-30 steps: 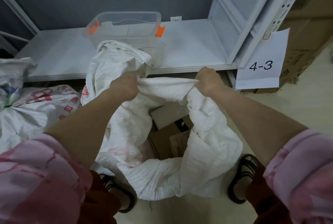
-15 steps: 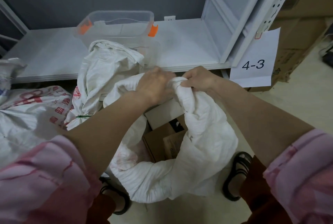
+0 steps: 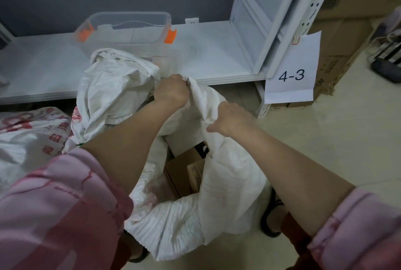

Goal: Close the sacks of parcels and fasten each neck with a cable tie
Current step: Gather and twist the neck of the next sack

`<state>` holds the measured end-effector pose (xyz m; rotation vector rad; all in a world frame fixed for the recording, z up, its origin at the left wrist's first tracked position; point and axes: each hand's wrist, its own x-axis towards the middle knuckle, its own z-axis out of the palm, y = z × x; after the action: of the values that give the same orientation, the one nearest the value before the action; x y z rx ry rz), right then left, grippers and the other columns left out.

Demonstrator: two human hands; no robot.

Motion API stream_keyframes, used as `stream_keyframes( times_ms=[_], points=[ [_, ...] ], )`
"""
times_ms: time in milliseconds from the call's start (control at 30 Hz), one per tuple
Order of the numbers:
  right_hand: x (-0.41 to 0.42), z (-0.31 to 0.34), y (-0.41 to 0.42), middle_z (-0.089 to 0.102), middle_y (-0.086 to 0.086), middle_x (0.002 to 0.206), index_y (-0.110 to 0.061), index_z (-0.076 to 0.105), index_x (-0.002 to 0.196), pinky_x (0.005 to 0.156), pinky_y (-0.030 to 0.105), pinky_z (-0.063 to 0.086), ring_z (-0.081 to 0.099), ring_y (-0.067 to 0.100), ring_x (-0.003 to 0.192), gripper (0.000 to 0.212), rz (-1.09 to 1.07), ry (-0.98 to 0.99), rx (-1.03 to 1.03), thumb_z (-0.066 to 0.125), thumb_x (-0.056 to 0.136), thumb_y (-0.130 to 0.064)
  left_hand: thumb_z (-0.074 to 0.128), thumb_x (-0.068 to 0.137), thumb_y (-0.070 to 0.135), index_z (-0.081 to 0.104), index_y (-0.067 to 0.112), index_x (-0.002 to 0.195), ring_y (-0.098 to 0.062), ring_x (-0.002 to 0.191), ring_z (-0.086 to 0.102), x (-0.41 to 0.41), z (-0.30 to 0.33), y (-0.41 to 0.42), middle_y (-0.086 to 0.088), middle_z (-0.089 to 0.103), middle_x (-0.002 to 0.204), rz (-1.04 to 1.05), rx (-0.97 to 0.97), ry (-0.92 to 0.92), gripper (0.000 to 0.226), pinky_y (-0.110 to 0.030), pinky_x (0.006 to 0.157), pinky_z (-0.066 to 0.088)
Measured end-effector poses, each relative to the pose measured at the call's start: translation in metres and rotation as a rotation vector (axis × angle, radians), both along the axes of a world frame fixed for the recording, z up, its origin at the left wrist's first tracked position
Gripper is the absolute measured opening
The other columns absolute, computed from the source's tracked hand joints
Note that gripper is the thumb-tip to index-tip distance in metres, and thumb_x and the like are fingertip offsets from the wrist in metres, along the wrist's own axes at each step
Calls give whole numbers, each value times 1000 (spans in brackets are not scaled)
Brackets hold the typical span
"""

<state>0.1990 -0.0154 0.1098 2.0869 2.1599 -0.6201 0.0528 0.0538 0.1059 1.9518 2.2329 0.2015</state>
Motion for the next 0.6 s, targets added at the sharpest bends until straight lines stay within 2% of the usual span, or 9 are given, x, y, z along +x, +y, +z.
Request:
stream_keyframes(
  times_ms=[67,167,267,400,433,467,533,567,600],
  points=[
    [-2,0,1,50,-1,76,-16,40,69,49,25,28,51,20,77,43,-23,28,79,63,83,-50,29,99,12,54,1,122,-33,115,53,-2,-1,3,-16,54,127,-7,-23,-46,35,-34,83,40],
    [-9,2,6,52,0,81,-13,51,83,63,30,34,51,22,81,46,5,39,178,54,85,-60,28,101,13,56,0,120,-34,115,54,0,3,5,-18,56,125,14,-38,-128,36,-35,88,42],
    [-8,-1,23,59,5,96,-12,56,101,67,31,39,52,23,82,23,-17,77,148,55,92,-33,33,102,21,55,2,120,-35,116,52,6,8,1,-18,56,125,39,45,-175,34,-38,93,40],
    [9,-8,54,56,11,83,-6,54,87,46,25,35,52,22,66,6,-353,520,-17,52,88,-12,61,89,30,52,10,117,-28,114,47,17,15,-35,-10,54,118,-15,365,-118,35,-34,92,38],
    [14,-8,61,56,13,79,-4,53,80,42,23,31,50,21,58,8,-449,628,-27,51,87,-8,62,88,36,55,11,111,-25,108,52,22,7,-43,-7,57,111,-60,310,-121,35,-34,87,42],
    [18,-8,67,56,15,75,-4,52,75,39,21,28,48,20,53,10,-531,730,-29,51,86,-5,61,84,49,57,13,105,-23,100,56,28,-1,-53,-3,59,104,-83,138,-141,42,-34,81,46],
    [22,-8,73,52,13,67,-5,48,70,34,18,27,46,18,49,17,-629,851,-32,49,87,-2,58,61,81,58,18,108,-20,98,59,38,-18,-71,2,61,104,-147,-295,-110,78,-32,79,48],
    [23,-8,75,49,10,65,-7,45,69,32,18,30,46,17,49,22,-639,891,-38,49,90,-2,58,52,86,56,19,114,-20,100,58,40,-29,-76,3,61,109,-179,-434,-96,92,-33,82,49],
    [23,-5,76,47,8,65,-9,43,68,33,18,35,46,15,50,26,-646,920,-48,48,93,-4,62,52,83,55,18,118,-20,100,58,42,-37,-83,2,60,110,-204,-527,-93,93,-33,83,50]
  ],
)
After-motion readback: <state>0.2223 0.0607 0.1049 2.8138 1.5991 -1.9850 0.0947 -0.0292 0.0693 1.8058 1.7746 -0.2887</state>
